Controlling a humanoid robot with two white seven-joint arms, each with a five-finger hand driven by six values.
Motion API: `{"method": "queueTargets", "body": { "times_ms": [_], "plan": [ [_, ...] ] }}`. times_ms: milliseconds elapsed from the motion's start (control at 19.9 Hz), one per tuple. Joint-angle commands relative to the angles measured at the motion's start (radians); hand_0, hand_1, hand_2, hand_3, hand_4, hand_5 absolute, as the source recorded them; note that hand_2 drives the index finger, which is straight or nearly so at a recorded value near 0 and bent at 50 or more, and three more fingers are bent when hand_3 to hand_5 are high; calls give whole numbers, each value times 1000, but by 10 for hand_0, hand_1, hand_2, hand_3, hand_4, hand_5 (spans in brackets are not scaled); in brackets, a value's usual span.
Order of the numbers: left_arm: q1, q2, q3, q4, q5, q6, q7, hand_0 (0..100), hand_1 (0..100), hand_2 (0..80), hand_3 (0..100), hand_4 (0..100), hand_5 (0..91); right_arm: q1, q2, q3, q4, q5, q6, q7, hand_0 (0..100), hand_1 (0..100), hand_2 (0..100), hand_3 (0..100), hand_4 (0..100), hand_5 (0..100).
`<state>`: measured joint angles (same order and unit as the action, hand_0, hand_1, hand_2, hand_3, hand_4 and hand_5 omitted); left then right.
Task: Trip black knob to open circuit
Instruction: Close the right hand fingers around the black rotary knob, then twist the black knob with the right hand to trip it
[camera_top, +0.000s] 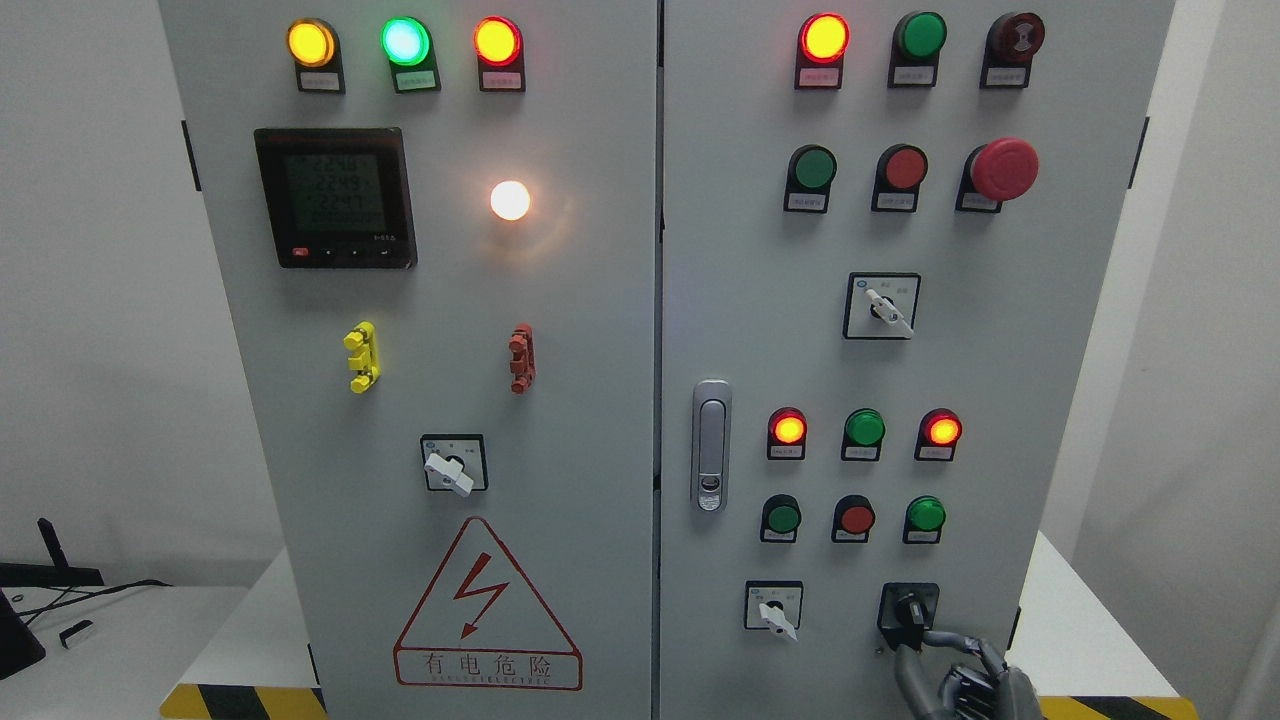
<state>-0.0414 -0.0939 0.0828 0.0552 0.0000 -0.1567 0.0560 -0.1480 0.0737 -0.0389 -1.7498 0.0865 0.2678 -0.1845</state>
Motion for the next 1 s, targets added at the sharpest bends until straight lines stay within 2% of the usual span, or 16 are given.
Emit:
{"method": "queueTargets", "body": {
  "times_ms": [0,451,953],
  "plan": [
    [0,0,0,0,-31,0,-1,120,389,0,0,0,0,-1,1,16,-7,-1,1,0,320,726,434,1000,1000,937],
    [0,0,0,0,-31,0,-1,120,389,0,0,0,0,-2,3,24,-14,-1,1,2,320,726,434,1000,1000,937],
    [0,0,0,0,-31,0,-1,120,389,0,0,0,0,1,18,60,-20,-4,4,10,318,728,435,1000,1000,936]
  ]
}}
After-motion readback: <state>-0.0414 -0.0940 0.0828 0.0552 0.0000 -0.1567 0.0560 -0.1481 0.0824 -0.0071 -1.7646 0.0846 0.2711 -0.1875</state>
